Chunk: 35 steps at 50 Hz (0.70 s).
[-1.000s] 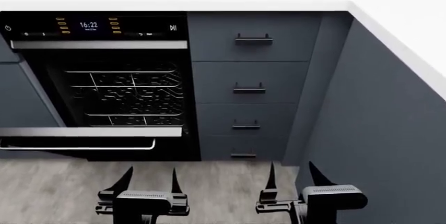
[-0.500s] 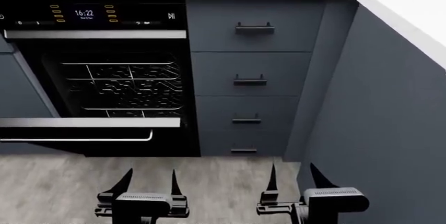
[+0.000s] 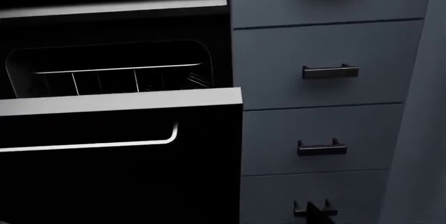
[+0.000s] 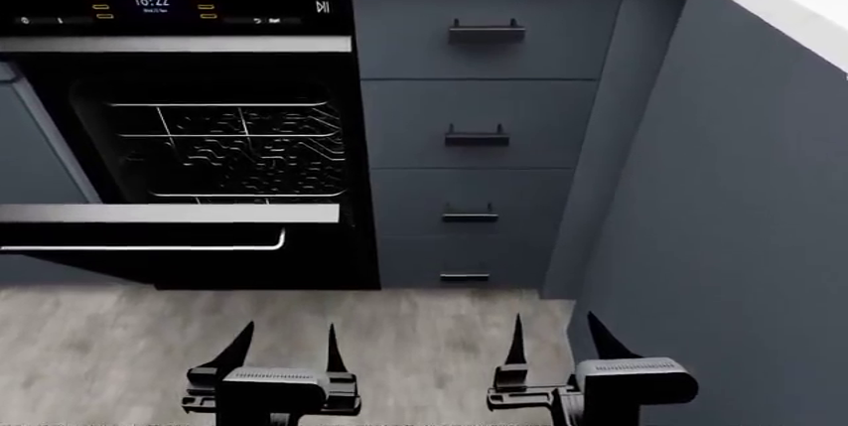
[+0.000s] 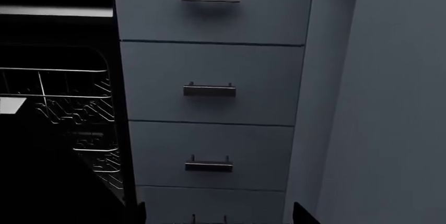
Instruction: Close the dishwasher door
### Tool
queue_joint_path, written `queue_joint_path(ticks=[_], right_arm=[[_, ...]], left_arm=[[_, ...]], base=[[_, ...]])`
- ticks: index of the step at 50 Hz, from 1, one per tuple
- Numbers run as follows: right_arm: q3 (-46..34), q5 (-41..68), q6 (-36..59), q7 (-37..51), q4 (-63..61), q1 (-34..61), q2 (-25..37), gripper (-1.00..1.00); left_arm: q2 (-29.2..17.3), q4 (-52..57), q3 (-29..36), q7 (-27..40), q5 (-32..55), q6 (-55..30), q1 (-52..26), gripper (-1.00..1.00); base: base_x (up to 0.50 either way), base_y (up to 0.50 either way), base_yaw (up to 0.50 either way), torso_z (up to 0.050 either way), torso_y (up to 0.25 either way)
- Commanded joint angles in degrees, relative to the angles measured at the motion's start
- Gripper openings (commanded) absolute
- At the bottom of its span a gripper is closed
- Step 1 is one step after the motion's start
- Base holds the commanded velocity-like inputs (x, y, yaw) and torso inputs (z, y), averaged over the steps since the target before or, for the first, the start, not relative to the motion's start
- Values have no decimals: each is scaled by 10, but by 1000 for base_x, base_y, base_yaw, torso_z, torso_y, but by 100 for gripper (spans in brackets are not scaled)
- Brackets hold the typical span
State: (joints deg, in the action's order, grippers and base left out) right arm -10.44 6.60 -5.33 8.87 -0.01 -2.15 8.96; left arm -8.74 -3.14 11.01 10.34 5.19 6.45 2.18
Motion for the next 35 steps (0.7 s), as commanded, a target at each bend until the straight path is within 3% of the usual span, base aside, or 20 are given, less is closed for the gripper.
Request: queue_joint_path(ticks=[1, 35], right_arm=[[-6, 2, -3, 3, 5, 2, 3, 100], [-21, 12, -4, 8, 28, 8, 11, 100]], left_arm=[[-4, -2, 6, 6, -1, 2, -1, 100], [-12, -10, 21, 24, -6, 9, -5, 100]], base=[[0, 0, 0, -50, 0], [0, 0, 0, -50, 0]])
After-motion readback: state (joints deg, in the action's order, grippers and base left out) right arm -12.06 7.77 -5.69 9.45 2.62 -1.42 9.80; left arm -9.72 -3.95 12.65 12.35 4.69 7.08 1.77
